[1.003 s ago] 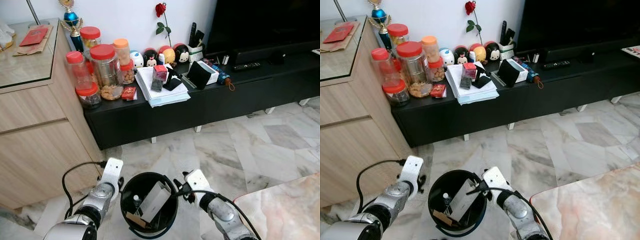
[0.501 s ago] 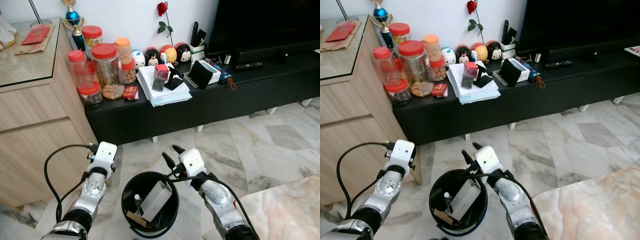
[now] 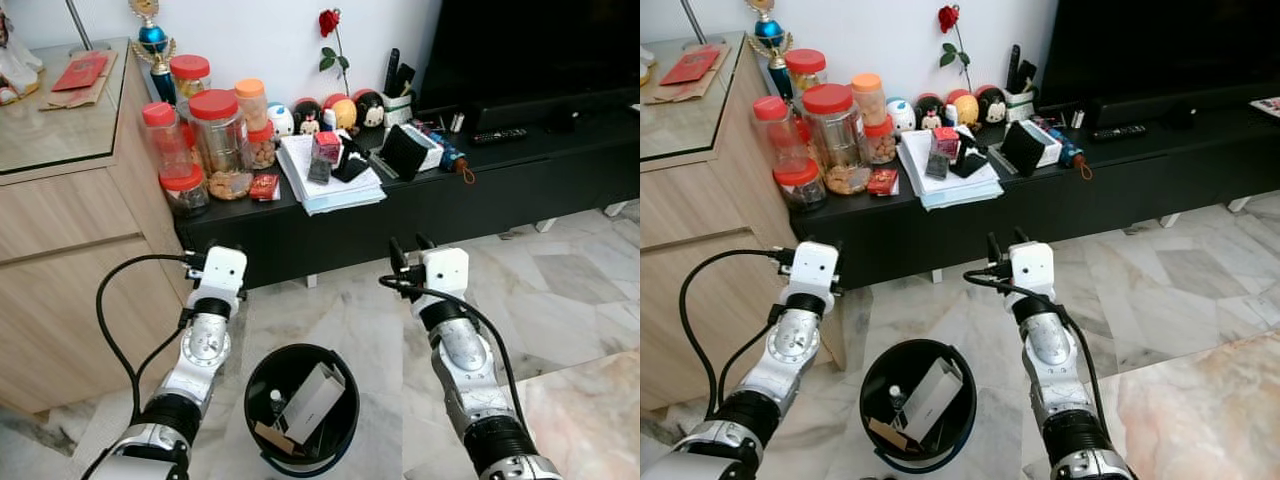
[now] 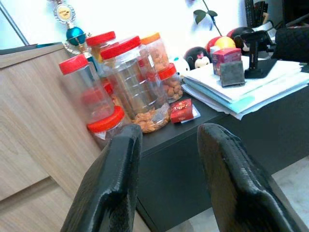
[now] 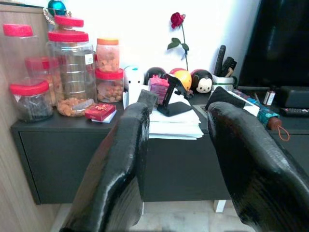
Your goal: Picking trash to rubbish bin
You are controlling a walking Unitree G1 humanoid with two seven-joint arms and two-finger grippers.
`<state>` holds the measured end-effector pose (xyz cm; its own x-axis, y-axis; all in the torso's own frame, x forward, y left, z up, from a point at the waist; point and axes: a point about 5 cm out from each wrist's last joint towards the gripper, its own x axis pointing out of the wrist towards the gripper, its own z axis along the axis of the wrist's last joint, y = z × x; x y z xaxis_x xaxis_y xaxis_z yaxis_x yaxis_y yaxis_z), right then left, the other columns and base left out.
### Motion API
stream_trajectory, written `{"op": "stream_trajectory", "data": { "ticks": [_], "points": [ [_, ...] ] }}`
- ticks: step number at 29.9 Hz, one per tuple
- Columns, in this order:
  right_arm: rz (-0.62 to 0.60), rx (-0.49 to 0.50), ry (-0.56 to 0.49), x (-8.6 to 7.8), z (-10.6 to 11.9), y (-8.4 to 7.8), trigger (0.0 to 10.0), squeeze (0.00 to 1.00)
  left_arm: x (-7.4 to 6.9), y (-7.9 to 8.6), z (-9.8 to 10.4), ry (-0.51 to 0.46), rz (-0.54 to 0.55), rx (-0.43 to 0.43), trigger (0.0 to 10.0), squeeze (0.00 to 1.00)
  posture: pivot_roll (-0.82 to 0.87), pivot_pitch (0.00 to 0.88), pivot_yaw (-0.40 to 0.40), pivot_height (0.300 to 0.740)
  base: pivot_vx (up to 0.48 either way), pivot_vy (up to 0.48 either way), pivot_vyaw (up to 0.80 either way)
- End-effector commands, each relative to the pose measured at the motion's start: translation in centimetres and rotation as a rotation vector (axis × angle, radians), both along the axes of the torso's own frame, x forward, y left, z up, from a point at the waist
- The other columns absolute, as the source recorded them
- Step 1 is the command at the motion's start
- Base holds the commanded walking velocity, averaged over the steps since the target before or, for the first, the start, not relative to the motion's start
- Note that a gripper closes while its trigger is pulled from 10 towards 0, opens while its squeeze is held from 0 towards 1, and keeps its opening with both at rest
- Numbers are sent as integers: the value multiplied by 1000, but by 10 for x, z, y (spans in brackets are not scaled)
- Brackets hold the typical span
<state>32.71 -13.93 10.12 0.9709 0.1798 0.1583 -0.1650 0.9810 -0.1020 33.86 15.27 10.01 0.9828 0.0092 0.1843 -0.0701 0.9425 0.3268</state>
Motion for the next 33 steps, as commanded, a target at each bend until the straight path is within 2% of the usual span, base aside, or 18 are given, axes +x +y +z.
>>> {"op": "stream_trajectory", "data": {
  "ticks": [1, 15, 25, 33],
  "points": [
    [-6, 17, -29, 4, 8, 2, 10000, 0, -1, 0, 1, -11, 13, -21, 10000, 0, 179, 12, 11, 740, 0, 0, 0],
    [1, 21, -25, 3, 7, 6, 10000, 0, -2, -2, 0, -6, -9, -23, 10000, 0, 172, 0, 16, 740, 0, 0, 0],
    [13, 19, -16, 2, 4, 9, 10000, 0, -1, -5, 2, -15, -21, -30, 10000, 0, 173, 0, 18, 740, -244, 0, 0],
    [13, 17, -9, 1, 2, 9, 10000, 0, 0, -4, 3, -16, -22, -34, 10000, 0, 174, 0, 18, 740, -34, 0, 0]
  ]
}}
